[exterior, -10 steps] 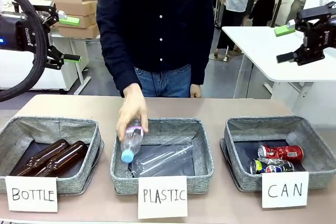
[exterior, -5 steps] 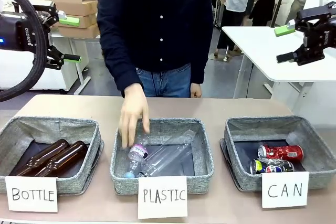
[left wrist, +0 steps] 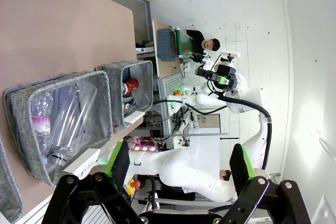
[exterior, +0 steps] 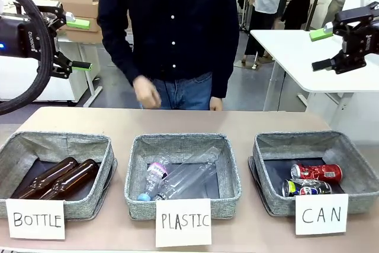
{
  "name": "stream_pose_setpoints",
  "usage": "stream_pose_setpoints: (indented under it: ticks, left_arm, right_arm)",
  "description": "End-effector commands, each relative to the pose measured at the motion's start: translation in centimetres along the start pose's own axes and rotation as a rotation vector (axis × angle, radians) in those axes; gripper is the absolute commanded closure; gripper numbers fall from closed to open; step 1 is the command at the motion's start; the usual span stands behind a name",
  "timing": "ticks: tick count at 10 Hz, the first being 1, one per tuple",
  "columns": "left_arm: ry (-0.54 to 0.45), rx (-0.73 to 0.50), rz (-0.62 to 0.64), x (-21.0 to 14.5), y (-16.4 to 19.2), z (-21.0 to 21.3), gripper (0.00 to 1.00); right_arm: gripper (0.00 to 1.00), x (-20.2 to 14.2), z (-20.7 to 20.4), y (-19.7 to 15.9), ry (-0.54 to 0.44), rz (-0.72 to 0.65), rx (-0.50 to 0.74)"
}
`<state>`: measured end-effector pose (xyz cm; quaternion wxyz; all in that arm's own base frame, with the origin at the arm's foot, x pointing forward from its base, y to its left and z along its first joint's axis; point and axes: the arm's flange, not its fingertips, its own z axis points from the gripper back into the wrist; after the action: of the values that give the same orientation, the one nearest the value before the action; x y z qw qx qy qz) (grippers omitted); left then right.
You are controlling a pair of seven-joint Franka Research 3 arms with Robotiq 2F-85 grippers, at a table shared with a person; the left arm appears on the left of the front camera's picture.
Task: Sort the can waste into the basket.
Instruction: Pick up the can waste from the table and place it in the right Fabric basket.
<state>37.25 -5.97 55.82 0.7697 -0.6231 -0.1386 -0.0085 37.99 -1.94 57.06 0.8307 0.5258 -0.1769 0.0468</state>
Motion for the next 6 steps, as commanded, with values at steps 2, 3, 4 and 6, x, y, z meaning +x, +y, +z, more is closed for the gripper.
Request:
stream_pose_setpoints:
  ticks: [2,3,4,6]
  left_arm:
    - [-0.003,-0.009,-0.009,0.16,-0.22,0.12,0.0]
    - [-0.003,-0.009,-0.009,0.16,-0.22,0.12,0.0]
    - [-0.003,-0.009,-0.009,0.16,-0.22,0.12,0.0]
    - [-0.003,-0.009,-0.009,0.16,-0.22,0.12,0.0]
  right_arm:
    - [0.0,-0.02,-0.19,0.08,0.003,0.021,0.002]
    - [0.0,-0.02,-0.19,0.08,0.003,0.021,0.002]
    - [0.0,-0.02,-0.19,0.08,0.003,0.021,0.002]
    - [0.0,-0.02,-0.19,0.08,0.003,0.021,0.002]
